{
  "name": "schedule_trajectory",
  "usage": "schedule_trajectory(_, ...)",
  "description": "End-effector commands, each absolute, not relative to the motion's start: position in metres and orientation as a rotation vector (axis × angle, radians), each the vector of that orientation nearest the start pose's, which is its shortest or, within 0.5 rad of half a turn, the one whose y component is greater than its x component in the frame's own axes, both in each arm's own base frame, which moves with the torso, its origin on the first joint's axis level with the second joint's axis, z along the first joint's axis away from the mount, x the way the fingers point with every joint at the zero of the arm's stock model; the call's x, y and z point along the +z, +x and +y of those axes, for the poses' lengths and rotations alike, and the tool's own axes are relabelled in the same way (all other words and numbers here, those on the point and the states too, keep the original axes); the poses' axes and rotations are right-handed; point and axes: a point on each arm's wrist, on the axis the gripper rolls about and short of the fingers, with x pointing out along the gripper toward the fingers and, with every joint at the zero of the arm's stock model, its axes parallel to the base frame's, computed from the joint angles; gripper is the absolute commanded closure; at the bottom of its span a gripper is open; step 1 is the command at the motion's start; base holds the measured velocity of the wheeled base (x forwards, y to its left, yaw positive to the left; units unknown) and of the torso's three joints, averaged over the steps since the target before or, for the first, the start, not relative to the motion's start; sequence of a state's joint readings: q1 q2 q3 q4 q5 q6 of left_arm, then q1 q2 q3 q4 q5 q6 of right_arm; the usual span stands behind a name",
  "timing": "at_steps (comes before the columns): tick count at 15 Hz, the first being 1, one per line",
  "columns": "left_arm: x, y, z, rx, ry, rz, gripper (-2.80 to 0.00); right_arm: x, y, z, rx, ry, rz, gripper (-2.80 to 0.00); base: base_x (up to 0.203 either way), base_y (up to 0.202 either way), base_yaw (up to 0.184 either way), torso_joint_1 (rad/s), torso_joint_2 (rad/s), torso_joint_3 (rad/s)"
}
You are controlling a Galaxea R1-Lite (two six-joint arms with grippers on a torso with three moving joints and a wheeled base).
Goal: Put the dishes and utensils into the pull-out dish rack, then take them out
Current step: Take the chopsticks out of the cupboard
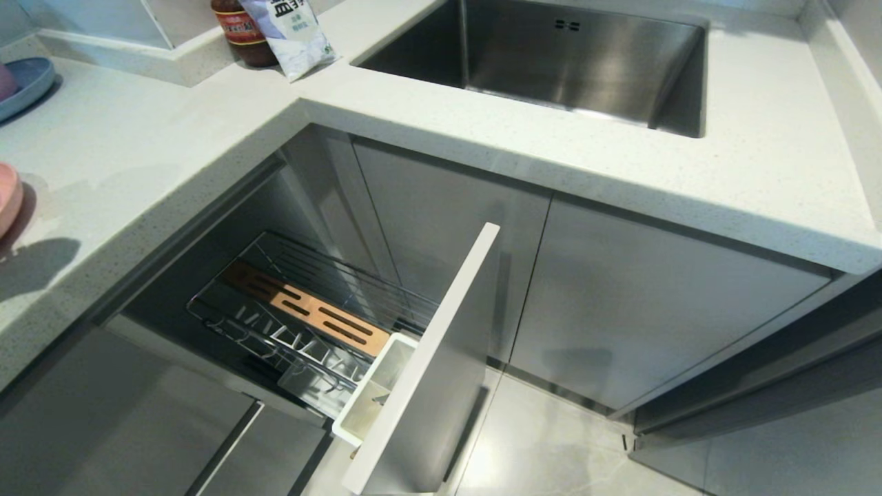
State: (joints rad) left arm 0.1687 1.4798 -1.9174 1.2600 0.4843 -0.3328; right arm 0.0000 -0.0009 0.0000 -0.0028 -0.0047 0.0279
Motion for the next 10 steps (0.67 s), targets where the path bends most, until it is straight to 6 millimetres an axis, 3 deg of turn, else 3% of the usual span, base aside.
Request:
schedule_trajectory(1,0.3659,0.1647,0.0388,0.749,-0.168,0.729,0.0,0.0754,-0.0229,-0.0001,-0.005,0.028,-0.005,0.0,0.0,0.0,0.0,0.0,0.0,0.0)
schedule_trajectory(10,0.3622,0.171,0.0401,0.752,-0.162,0.754,0.0,0.0753,-0.0229,-0.0001,-0.005,0.028,-0.005,0.0,0.0,0.0,0.0,0.0,0.0,0.0)
